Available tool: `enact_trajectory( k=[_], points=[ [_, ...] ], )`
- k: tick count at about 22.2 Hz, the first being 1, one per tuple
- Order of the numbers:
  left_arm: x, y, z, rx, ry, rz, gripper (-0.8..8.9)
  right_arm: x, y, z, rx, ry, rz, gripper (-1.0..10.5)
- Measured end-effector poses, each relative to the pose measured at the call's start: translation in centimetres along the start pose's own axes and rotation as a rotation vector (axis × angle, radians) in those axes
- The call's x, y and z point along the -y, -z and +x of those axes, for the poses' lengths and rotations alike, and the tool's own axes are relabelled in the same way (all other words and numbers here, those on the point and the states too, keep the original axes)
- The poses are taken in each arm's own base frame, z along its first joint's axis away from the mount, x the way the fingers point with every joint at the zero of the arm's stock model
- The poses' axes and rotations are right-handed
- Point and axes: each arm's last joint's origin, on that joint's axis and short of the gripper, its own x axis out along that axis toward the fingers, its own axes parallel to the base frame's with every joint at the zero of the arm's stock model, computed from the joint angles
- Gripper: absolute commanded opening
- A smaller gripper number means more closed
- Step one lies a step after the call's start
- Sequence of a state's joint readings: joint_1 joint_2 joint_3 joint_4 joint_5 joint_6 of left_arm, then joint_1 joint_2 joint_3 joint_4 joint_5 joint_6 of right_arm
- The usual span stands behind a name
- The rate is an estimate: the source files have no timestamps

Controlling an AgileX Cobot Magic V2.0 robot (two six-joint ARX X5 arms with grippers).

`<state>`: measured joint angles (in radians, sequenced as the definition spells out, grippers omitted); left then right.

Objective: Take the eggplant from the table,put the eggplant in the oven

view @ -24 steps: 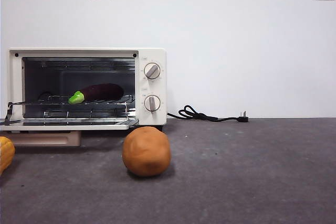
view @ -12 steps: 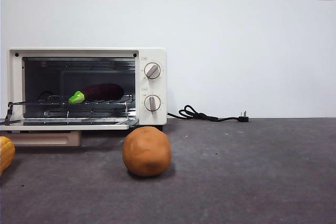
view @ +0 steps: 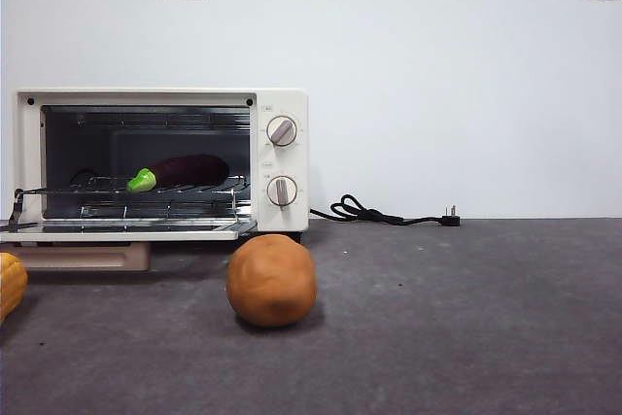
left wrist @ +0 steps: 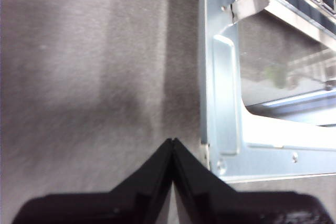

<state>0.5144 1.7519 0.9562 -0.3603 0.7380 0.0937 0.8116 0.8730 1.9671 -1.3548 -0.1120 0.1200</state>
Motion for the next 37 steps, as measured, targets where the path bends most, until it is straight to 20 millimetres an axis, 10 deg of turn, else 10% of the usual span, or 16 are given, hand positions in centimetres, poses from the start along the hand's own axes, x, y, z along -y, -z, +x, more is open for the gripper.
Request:
enact_trajectory(
  k=[17,37],
  points=[
    [-1.0,-0.6,1.7,0.06,0.325,-0.046,-0.06,0.2,0.0,0.0,0.008,0.078,0.026,-0.1],
    [1.8,-6.4,0.0,0.136,0.441,0.047,-0.06,0.2,0.0,0.0,0.008,0.078,0.026,-0.1]
  ],
)
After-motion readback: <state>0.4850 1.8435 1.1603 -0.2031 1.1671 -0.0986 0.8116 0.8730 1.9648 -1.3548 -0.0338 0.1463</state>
